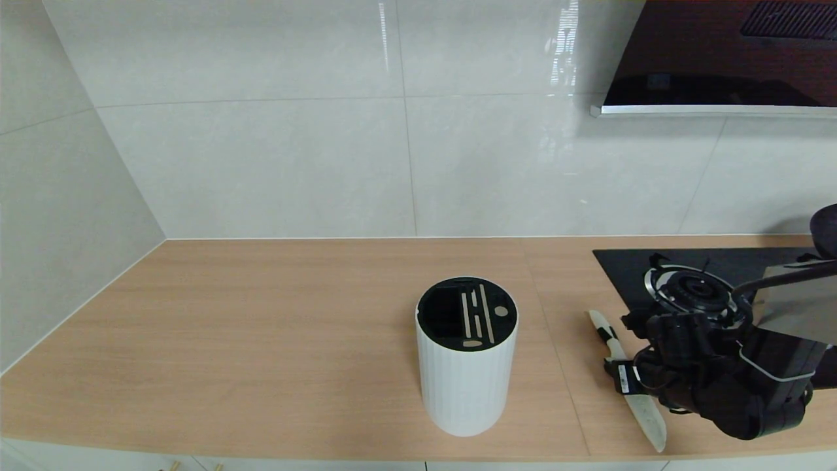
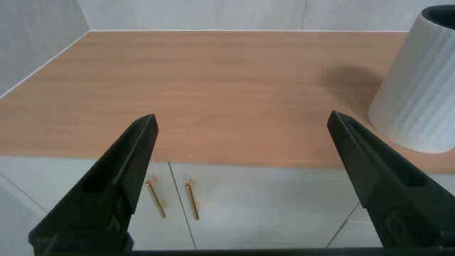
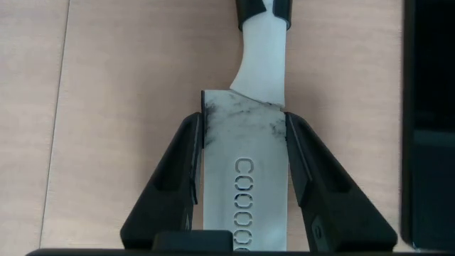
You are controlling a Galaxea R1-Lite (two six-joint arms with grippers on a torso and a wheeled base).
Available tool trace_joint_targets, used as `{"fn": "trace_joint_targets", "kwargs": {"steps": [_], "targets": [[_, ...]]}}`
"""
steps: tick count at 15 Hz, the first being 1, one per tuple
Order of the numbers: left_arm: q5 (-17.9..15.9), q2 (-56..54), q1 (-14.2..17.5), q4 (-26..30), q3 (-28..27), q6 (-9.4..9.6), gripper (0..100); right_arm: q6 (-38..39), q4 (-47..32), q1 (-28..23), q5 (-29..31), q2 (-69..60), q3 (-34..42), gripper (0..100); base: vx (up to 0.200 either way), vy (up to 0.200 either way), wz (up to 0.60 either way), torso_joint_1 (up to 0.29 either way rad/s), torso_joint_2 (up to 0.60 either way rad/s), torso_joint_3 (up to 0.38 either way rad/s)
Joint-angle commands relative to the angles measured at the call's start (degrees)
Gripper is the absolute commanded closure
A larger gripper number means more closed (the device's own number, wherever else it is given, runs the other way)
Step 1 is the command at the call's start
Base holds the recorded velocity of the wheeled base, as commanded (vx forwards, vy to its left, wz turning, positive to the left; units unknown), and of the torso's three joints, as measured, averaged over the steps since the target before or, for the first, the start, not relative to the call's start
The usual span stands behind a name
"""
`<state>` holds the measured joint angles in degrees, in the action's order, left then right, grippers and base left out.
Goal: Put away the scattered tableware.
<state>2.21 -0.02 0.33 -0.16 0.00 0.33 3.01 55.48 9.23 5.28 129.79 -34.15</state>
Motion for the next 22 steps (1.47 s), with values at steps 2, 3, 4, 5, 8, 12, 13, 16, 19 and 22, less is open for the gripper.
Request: {"fn": "trace_joint_targets", "kwargs": {"steps": [2, 3, 4, 5, 8, 12, 13, 16, 19, 22], "targets": [[-0.01, 0.02, 0.02, 0.07, 0.00, 1.25, 0, -0.37, 5.60, 0.18, 0.52, -2.09, 1.89, 100, 0.000, 0.000, 0.00, 0.000, 0.00, 0.000], [-0.01, 0.02, 0.02, 0.07, 0.00, 1.78, 0, -0.46, 6.92, 0.18, 0.61, -2.62, 2.15, 100, 0.000, 0.000, 0.00, 0.000, 0.00, 0.000], [-0.10, 0.02, 0.02, 0.07, 0.00, 2.48, 0, -0.46, 7.89, 0.18, 0.61, -3.67, 2.51, 100, 0.000, 0.000, 0.00, 0.000, 0.00, 0.000], [-0.10, 0.02, 0.02, -0.02, 0.00, 2.31, 0, -0.46, 7.89, 0.18, 0.70, -6.22, 2.77, 100, 0.000, 0.000, 0.00, 0.000, 0.00, 0.000], [-4.84, 1.34, -0.33, 1.83, -9.58, 2.92, 0, -0.46, 7.71, 0.53, 2.72, -16.68, 2.24, 100, 0.000, 0.000, 0.00, 0.000, 0.00, 0.000], [-14.60, 24.90, -1.30, 7.54, -26.89, 4.50, 0, -0.73, -3.18, 3.25, 2.90, -28.98, -9.54, 100, 0.000, 0.000, 0.00, 0.000, 0.00, 0.000], [-14.51, 29.82, -1.30, 7.54, -29.53, 4.50, 0, -0.73, -6.08, 3.87, 2.98, -30.56, -11.91, 100, 0.000, 0.000, 0.00, 0.000, 0.00, 0.000], [-14.42, 49.16, -3.58, 2.71, -39.37, 3.71, 0, -0.73, -12.68, 10.46, 6.15, -36.45, -15.86, 100, 0.000, 0.000, 0.00, 0.000, 0.00, 0.000], [-13.98, 64.98, -14.74, -17.33, -41.92, -9.56, 0, -0.64, -12.41, 18.81, 9.40, -37.60, -14.02, 100, 0.000, 0.000, 0.00, 0.000, 0.00, 0.000], [-13.72, 78.42, -19.40, -38.60, -42.19, -19.40, 0, -0.64, -12.33, 24.26, 13.88, -38.65, -13.84, 100, 0.000, 0.000, 0.00, 0.000, 0.00, 0.000]]}}
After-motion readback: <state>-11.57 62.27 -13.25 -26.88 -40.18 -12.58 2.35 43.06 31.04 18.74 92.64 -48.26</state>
